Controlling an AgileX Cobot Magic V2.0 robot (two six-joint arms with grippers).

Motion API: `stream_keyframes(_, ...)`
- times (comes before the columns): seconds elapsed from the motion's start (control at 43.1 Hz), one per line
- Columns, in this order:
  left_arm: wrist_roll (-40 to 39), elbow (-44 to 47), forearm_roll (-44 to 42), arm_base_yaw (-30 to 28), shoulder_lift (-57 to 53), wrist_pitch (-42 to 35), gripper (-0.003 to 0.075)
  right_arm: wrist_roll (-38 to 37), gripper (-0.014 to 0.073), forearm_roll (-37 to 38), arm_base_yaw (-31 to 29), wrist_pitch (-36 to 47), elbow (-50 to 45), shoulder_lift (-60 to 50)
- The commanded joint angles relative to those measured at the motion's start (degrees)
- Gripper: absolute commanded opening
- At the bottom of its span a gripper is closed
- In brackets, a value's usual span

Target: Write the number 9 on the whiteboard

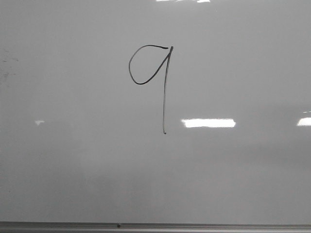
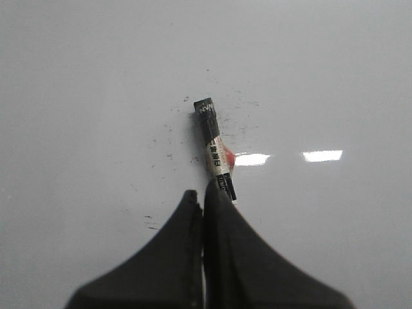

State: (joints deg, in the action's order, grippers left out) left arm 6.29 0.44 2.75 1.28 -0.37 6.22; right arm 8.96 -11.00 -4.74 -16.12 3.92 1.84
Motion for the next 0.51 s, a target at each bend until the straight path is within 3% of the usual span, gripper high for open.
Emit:
stream_keyframes(0.0, -0.5, 0.1, 0.0, 0.1, -0.9, -5.0, -0.0019, -2.1, -0.0071, 2.9, -0.3, 4.7, 0.4, -0.7)
stream_keyframes(0.279, -0.5, 0.1, 0.0, 0.1, -0.9, -5.0, -0.0019, -8.7, -0.0071, 7.7, 0.0, 10.8, -5.3, -3.5)
stream_keyframes(0.488, -0.5, 0.1, 0.0, 0.1, -0.9, -5.0, -0.0019, -12.2, -0.0071, 10.5, 2.1, 10.6, -5.3, -3.5)
